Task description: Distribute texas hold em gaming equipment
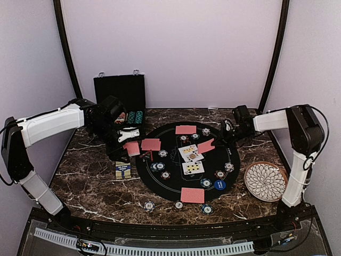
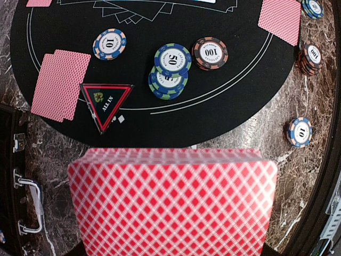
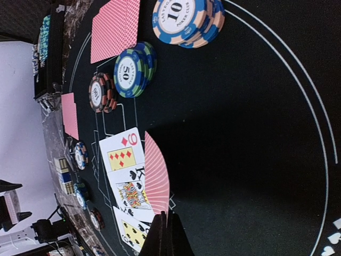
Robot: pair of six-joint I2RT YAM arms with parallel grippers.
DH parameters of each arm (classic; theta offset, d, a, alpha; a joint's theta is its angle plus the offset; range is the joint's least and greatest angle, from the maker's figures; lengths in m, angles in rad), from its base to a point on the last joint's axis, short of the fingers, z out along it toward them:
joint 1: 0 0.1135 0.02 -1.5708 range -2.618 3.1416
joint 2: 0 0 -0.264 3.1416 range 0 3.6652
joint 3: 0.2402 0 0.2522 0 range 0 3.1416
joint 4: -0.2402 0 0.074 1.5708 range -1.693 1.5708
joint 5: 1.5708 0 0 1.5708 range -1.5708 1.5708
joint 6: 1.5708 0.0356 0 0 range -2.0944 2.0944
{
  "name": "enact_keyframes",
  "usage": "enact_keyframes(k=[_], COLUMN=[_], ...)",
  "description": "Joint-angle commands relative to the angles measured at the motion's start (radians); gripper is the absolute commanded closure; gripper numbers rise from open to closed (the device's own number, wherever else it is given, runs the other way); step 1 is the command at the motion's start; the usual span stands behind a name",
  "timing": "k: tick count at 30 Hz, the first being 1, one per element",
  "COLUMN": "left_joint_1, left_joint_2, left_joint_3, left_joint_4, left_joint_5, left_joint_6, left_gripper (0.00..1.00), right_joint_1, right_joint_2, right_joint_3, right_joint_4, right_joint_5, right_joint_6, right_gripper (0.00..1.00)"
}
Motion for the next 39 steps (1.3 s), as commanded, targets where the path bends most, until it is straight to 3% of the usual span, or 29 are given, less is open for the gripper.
enact_keyframes(k=[1,6,10,15,21,30,39], left_joint_1=[0.001,0.002,0.001,0.001,0.001,0.000,0.000], left_joint_2=[-0.033,-0.032,-0.033,-0.031,-0.024,-0.021,-0.023], left_joint_3=[0.020,0.023,0.024,0.029,0.032,0.038,0.049], left_joint_4=[-0.018,-0.020,-0.022,-0.021,-0.013,-0.003,-0.009], left_joint_5=[0.009,0.011,0.010,0.016,0.025,0.044,0.046], left_joint_6=[0.009,0.009,0.009,0.007,0.001,-0.013,-0.020], left_gripper=[1.00,1.00,1.00,1.00,1.00,1.00,1.00], right_joint_1=[-0.008,-0.007,-0.005,0.008,0.157,0.440,0.572], right_joint_2=[0.031,0.044,0.010,-0.066,-0.197,-0.161,-0.009], right_joint_3=[0.076,0.131,0.149,0.135,0.057,0.022,0.058], right_joint_4=[-0.115,-0.210,-0.245,-0.243,-0.040,0.370,0.650], right_joint_5=[0.089,0.176,0.236,0.287,0.182,0.066,-0.018], right_joint_6=[-0.098,-0.138,-0.144,-0.118,0.036,0.312,0.509], right_gripper=[0.97,0.78,0.57,0.50,0.38,0.31,0.31])
